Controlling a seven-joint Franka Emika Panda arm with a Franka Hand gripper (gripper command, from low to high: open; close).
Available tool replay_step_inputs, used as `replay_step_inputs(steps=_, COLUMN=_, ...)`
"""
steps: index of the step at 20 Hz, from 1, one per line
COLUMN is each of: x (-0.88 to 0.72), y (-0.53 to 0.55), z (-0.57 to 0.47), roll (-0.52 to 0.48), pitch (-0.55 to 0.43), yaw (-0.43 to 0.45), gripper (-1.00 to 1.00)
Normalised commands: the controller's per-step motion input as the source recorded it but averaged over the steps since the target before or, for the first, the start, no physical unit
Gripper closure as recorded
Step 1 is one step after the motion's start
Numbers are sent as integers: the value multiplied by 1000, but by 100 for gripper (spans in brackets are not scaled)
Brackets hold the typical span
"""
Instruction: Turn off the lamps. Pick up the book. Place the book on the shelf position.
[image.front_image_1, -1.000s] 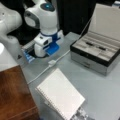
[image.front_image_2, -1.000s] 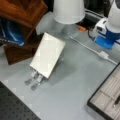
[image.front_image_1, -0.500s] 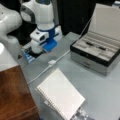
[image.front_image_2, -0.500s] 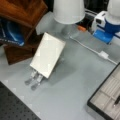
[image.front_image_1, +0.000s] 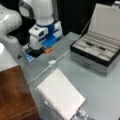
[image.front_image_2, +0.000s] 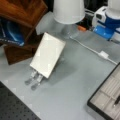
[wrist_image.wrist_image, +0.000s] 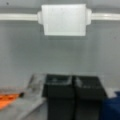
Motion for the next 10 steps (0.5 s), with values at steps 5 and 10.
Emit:
replay_step_inputs(steps=5, x=44, y=-28, z=181, roll=-3, pitch=141, yaw=87, gripper=-100)
replay_step_inputs(steps=10, x=-6, y=-15, z=158, roll=1, pitch=128, yaw=93, gripper=-100)
